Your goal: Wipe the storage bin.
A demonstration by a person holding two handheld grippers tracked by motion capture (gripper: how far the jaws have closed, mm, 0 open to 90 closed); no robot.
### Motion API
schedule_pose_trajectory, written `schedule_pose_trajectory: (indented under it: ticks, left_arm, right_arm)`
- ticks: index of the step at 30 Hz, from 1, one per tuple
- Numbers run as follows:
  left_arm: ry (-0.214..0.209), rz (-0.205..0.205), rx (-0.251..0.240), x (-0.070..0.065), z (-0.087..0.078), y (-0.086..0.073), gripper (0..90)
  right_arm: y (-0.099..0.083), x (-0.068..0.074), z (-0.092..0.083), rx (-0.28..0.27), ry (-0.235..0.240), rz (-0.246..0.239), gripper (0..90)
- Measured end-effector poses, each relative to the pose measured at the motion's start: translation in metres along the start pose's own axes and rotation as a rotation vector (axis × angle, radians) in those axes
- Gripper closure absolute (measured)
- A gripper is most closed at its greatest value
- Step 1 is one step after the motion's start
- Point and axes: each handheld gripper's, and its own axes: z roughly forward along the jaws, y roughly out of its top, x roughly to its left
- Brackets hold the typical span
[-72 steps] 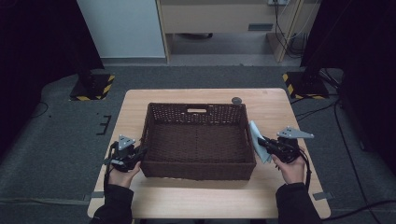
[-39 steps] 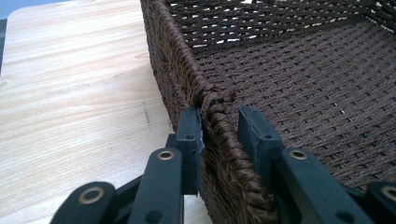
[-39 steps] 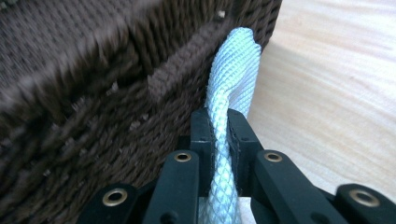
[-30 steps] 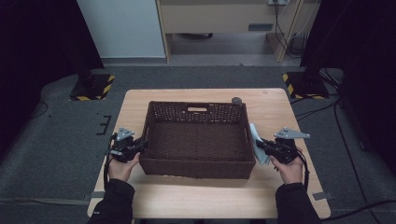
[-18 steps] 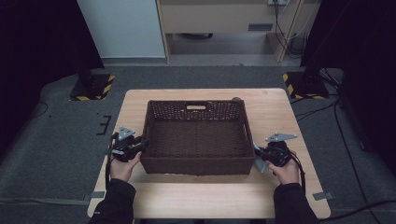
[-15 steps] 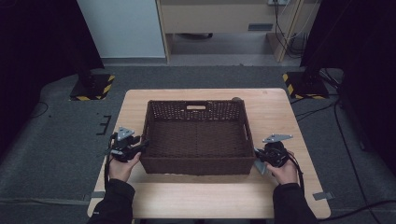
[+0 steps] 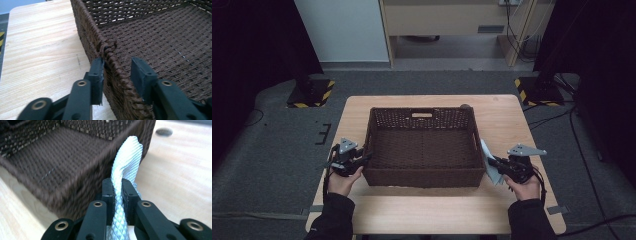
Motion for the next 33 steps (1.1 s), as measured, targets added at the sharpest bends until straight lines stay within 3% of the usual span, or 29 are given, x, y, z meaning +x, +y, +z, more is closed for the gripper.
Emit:
schedule_pose_trajectory:
  ticks: [1,9,12,13,15,16,18,21,25,26,27,28,33]
  left_arm:
    - [-0.002,-0.003,0.000,0.000,0.000,0.000,64.0]
    - [-0.001,-0.001,-0.001,0.000,0.001,0.000,64.1]
    - [-0.001,0.000,-0.001,0.000,0.001,0.000,64.0]
    - [0.000,0.001,-0.001,0.000,0.001,-0.001,64.0]
    - [0.000,0.001,-0.001,0.000,0.001,-0.001,63.9]
    - [0.000,0.002,-0.002,0.000,0.001,-0.001,63.9]
    - [-0.001,0.001,0.000,0.000,0.001,-0.001,63.7]
    - [-0.003,0.005,0.006,0.000,0.000,-0.001,63.4]
    - [-0.008,0.002,0.005,0.001,0.000,-0.001,62.4]
    - [-0.008,0.002,0.004,0.001,0.000,-0.001,62.3]
    - [-0.007,0.002,0.005,0.001,0.000,-0.001,62.3]
    - [-0.005,0.005,0.005,0.001,0.000,-0.001,62.2]
    - [0.000,0.005,0.006,0.000,0.000,-0.002,61.1]
  right_arm:
    - [-0.007,0.002,0.006,0.043,0.001,0.000,83.6]
    - [-0.026,0.009,0.022,0.171,-0.022,0.006,83.6]
    - [-0.023,0.010,0.017,0.142,-0.020,0.011,83.6]
    - [-0.016,0.012,0.005,0.066,-0.014,0.014,83.5]
    - [-0.011,0.013,-0.004,0.001,-0.005,0.012,83.5]
    - [-0.011,0.013,-0.004,0.001,-0.005,0.012,83.5]
    - [-0.005,0.016,-0.015,-0.059,-0.003,0.000,83.5]
    - [-0.003,0.018,-0.021,-0.083,0.001,-0.011,83.5]
    - [-0.008,0.017,-0.017,-0.036,-0.006,-0.017,83.5]
    - [-0.014,0.016,-0.012,0.015,-0.009,-0.019,83.6]
    - [-0.014,0.016,-0.012,0.015,-0.009,-0.019,83.6]
    - [-0.023,0.016,-0.004,0.070,-0.006,-0.017,83.6]
    - [-0.032,0.018,0.003,0.133,-0.005,-0.012,83.5]
